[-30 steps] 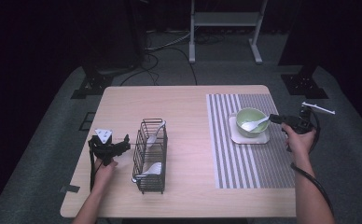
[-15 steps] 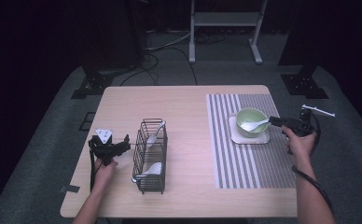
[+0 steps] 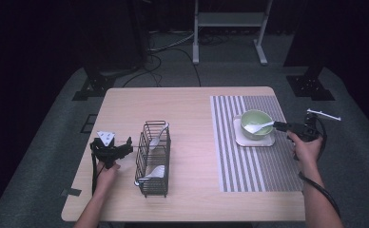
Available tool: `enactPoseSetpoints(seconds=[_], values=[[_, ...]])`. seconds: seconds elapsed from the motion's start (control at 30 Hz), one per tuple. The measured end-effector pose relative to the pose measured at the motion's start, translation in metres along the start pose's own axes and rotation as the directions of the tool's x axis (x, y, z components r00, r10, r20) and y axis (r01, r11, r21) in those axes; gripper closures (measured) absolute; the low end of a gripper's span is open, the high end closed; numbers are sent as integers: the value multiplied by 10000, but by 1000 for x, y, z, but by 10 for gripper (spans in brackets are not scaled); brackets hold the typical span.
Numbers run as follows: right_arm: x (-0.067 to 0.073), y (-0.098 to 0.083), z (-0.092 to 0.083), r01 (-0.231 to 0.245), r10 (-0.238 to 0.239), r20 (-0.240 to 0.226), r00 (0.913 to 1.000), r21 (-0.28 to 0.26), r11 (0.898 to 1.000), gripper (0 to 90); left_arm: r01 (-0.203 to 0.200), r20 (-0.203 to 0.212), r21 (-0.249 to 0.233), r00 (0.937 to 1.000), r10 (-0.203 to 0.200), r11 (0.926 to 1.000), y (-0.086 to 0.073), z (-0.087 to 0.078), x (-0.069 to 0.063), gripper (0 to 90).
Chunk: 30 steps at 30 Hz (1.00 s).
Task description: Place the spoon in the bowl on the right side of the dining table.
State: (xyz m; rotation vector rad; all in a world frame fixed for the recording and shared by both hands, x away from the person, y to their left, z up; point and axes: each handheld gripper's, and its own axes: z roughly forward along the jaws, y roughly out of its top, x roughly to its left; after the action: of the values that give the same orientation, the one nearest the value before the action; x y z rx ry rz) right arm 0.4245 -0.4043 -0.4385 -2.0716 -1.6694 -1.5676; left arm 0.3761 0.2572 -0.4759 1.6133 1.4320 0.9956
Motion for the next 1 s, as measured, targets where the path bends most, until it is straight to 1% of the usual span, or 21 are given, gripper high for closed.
enactPoseSetpoints(seconds=[0.13, 0.27, 0.33, 0.4, 0.83, 1.0], values=[[1, -3, -2, 91, -91, -66, 9999, 2, 10000, 610, 9, 20, -14, 10000, -9, 10000, 0, 0, 0, 9], [2, -8, -3, 140, -138, -97, 9999, 128, 9998, 584, 17, 11, -40, 10000, -17, 10000, 0, 0, 0, 9], [3, -10, -3, 252, -252, -4, 9997, 234, 9994, 583, 3, 10, -14, 10000, -3, 10000, 0, 0, 0, 9], [3, -12, -4, 278, -276, -77, 9996, 262, 9993, 578, 2, 20, 7, 10000, -2, 10000, 0, 0, 0, 10], [12, -29, -14, 929, -923, -141, 9956, 472, 9946, 540, -4, 21, -5, 10000, 4, 10000, 0, 0, 0, 9], [14, -35, -18, 1106, -1097, -192, 9938, 546, 9924, 537, -11, 8, -1, 10000, 11, 10000, 0, 0, 0, 9]])
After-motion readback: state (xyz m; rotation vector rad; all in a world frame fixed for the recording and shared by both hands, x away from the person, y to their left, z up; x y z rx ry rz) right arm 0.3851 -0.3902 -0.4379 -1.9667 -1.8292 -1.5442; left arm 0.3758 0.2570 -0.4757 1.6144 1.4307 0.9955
